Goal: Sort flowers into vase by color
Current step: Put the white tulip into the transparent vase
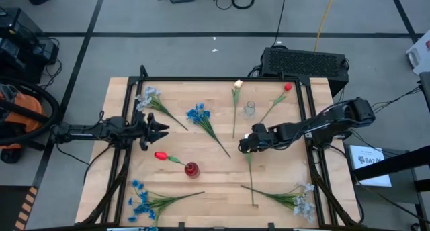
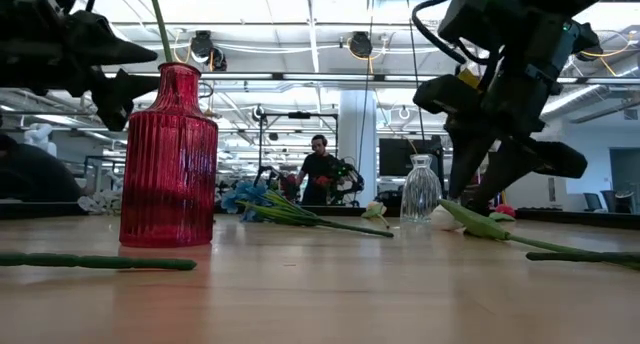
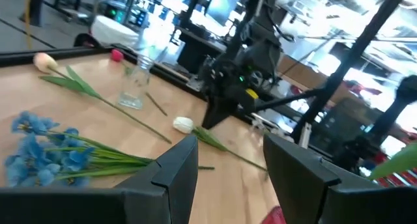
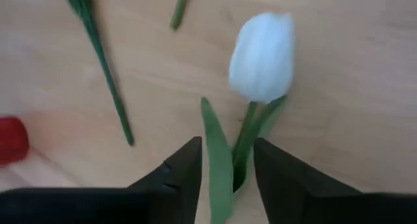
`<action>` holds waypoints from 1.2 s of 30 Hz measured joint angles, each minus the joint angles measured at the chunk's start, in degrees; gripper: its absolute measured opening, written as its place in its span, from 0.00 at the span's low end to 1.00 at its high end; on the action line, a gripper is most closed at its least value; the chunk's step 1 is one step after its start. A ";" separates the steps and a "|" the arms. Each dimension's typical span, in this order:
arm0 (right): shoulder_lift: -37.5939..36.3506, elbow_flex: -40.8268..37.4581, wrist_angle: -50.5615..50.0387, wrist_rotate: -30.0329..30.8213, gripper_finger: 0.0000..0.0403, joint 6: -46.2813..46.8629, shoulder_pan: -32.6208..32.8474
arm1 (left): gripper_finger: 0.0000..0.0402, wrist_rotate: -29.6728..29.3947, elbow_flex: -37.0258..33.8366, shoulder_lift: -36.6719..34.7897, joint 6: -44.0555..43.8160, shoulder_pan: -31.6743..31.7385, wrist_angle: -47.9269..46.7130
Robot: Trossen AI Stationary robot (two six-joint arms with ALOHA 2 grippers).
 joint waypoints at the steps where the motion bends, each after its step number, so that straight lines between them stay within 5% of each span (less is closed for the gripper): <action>1: 0.77 0.02 0.65 -0.66 0.34 -1.11 -0.06 | 0.45 -0.66 0.00 0.00 0.02 0.00 0.07; 7: 6.54 0.32 1.79 -4.75 0.32 -0.63 -1.88 | 0.45 -2.69 -0.01 0.00 0.04 0.00 0.24; 11: 9.14 0.98 0.26 -6.85 0.22 -1.76 -2.78 | 0.45 -5.08 -0.01 0.00 0.14 0.00 0.51; 14: 9.39 3.16 -4.11 -4.91 0.06 -4.34 -2.67 | 0.45 -8.48 0.00 0.00 1.34 0.00 0.96; 18: 6.77 5.56 -10.48 -0.23 0.02 -8.91 -2.69 | 0.45 -10.01 0.00 0.00 5.05 0.00 1.13; 28: -17.02 5.20 -10.35 20.38 0.00 -25.13 -4.85 | 0.45 -10.78 0.18 0.28 4.46 0.00 2.62; 32: -29.47 1.15 -3.61 19.51 0.00 -38.43 -11.40 | 0.45 -14.38 2.38 1.24 4.50 -0.02 0.17; 36: -40.61 -3.81 8.66 10.61 0.00 -51.31 -21.01 | 0.45 -19.47 5.51 3.86 4.37 -0.02 -4.79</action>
